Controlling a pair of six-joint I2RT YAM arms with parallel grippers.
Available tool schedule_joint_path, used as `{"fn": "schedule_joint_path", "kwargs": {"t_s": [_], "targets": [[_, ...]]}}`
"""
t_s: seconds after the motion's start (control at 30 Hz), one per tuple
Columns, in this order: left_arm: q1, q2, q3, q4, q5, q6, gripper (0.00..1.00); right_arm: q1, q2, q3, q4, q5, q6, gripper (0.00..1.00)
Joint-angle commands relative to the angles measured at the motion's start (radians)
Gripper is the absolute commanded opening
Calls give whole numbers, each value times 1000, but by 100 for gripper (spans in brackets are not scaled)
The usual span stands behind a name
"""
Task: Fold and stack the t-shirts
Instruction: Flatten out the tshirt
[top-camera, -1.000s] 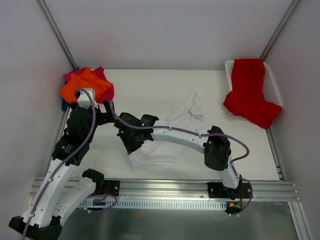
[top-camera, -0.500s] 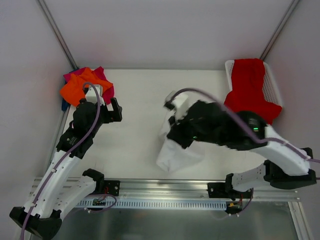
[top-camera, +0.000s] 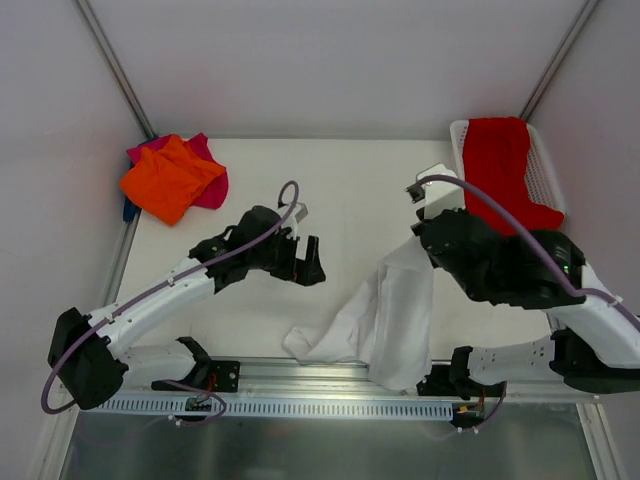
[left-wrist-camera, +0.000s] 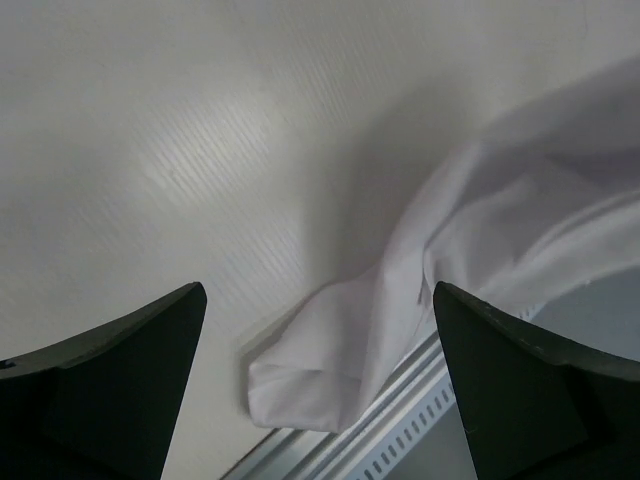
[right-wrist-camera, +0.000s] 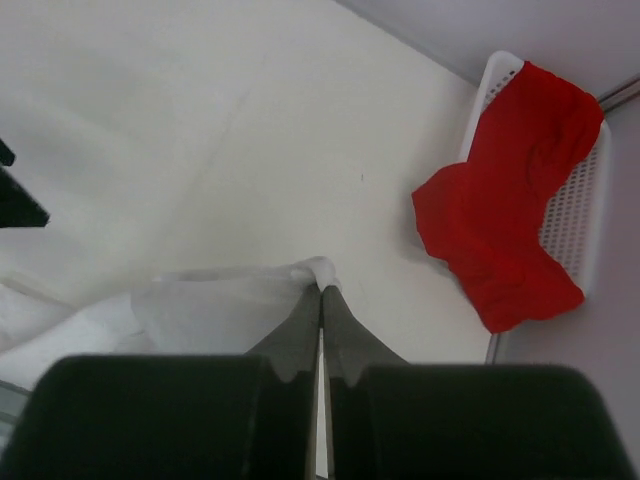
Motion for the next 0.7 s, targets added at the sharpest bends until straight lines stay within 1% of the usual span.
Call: {"fn": "schedule_joint_path", "kwargs": {"t_s": [0.0,0.13,0.27,0.3,0.33,0.37,0.4,0.47,0.5,0.53,0.6,0.63,0.67], "targets": [[-98,-11,-19,12,-51,-61,99,-7,-37,-68,-50,37,11,1],[-153,-34,-37,15,-49,-79,99,-13,-100,-140,-48,18,58,0],[-263,-31,0,19,-30,-98,99,-27,-140,-218,-50,28,62,1],[-316,4,9,18,-22,-95,99,-30,-143,-246,-48,34,58,1],[-341,28,26,21,-22,-90,99,-36,-144,-258,-50,44,54,0],[-363,88,33,24,-28,-85,99,-42,-144,-269,-50,48,52,1],[-404,119,49,34,-47,-85,99,-55,-144,-284,-50,51,57,0],[-441,218,73,54,-50,-88,99,-67,-148,-298,-36,48,58,1],[-479,248,101,67,-58,-87,99,-79,-155,-316,-27,38,55,1],[-498,307,116,96,-64,-79,99,-85,-158,-326,-8,29,54,0],[-519,367,159,119,-76,-70,99,-96,-166,-343,4,14,57,1],[-521,421,170,131,-97,-68,99,-104,-174,-359,13,11,61,1],[-521,442,176,142,-120,-68,99,-107,-178,-367,15,6,66,1]]}}
